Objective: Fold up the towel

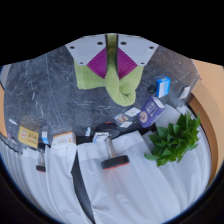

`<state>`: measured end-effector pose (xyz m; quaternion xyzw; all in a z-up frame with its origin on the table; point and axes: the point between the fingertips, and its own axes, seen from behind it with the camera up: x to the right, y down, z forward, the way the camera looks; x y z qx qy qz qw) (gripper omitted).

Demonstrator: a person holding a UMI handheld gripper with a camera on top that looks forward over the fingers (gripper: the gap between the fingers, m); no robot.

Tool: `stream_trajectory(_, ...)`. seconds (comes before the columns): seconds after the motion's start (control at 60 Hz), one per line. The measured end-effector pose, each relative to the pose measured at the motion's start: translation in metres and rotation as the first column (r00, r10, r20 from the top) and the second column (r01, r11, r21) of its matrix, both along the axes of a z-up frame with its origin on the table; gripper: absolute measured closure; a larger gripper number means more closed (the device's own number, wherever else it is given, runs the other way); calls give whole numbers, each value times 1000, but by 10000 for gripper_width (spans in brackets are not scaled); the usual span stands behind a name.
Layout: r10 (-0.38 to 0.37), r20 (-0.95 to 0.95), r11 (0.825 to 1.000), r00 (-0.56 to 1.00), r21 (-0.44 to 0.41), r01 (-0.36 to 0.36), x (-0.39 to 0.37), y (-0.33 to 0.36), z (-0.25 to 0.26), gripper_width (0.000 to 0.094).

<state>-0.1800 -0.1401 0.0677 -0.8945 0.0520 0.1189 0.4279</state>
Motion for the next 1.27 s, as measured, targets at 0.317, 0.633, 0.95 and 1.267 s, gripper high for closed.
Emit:
stream_trajectory(0.317, -120, 231, 993, 966, 26, 117, 90, -14, 1, 102)
stream_trajectory(0.633, -156, 316, 987, 936, 89, 135, 61, -108, 89, 84)
stream_trajectory(0.95, -213, 361, 975, 908, 137, 174, 8, -213, 143, 82)
stream_trajectory(1.267, -235, 361, 969, 903, 165, 186, -18, -251, 163, 83)
